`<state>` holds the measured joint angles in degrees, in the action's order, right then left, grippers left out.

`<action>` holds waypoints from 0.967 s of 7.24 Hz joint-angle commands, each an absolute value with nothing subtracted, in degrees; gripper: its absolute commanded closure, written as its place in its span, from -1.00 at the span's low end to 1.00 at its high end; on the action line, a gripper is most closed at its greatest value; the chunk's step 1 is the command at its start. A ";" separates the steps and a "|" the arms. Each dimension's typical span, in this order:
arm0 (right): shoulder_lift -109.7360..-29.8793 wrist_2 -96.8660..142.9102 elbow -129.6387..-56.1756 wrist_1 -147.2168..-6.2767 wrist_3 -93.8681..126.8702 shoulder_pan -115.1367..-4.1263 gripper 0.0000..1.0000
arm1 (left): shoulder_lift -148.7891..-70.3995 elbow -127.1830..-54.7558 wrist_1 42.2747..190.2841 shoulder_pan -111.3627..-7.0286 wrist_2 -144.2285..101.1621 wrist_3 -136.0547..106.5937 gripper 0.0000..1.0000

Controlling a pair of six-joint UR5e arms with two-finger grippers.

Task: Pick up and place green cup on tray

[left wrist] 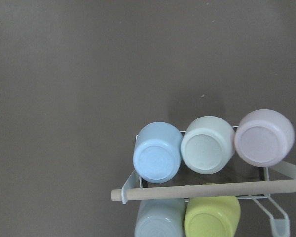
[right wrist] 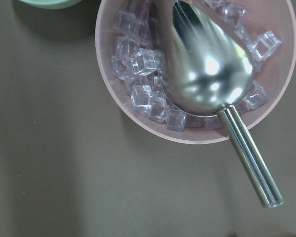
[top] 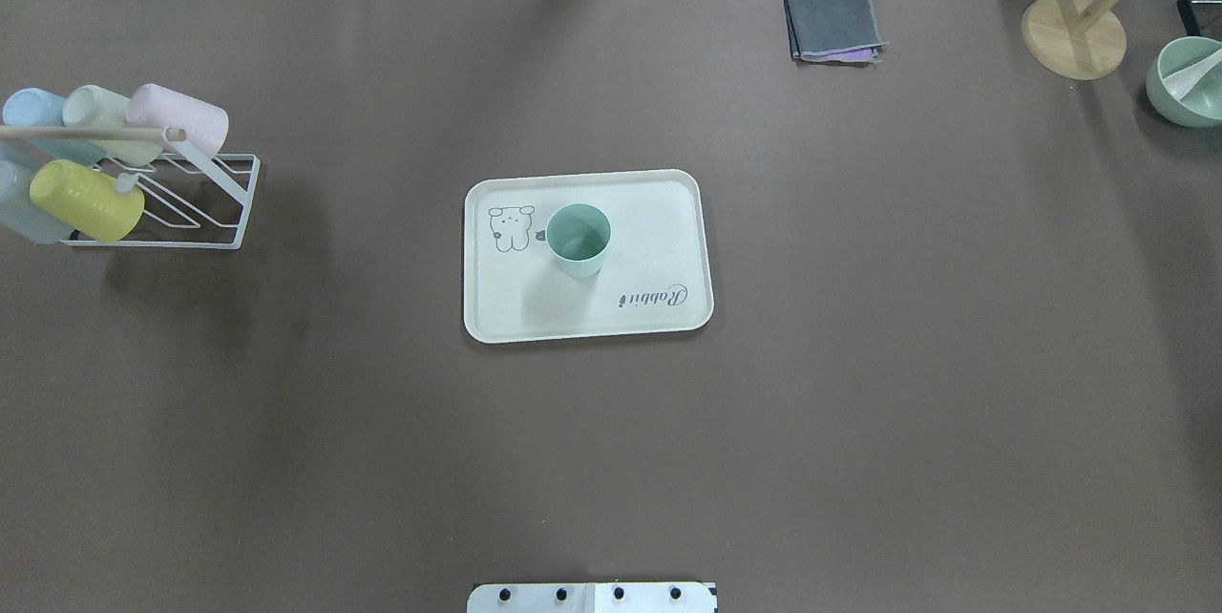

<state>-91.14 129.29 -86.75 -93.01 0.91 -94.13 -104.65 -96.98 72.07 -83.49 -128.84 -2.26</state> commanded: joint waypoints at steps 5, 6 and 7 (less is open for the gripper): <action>-91.14 129.29 -86.84 -93.08 0.88 -94.13 -1.00 | -98.35 -82.48 82.83 -91.50 -129.37 8.00 -0.96; -91.14 129.29 -86.84 -93.08 0.97 -94.13 -1.00 | -98.00 -85.14 83.75 -91.49 -129.64 7.56 -0.96; -91.14 129.29 -86.84 -93.08 0.88 -94.13 -1.00 | -97.91 -84.82 83.85 -91.49 -131.73 7.47 -0.96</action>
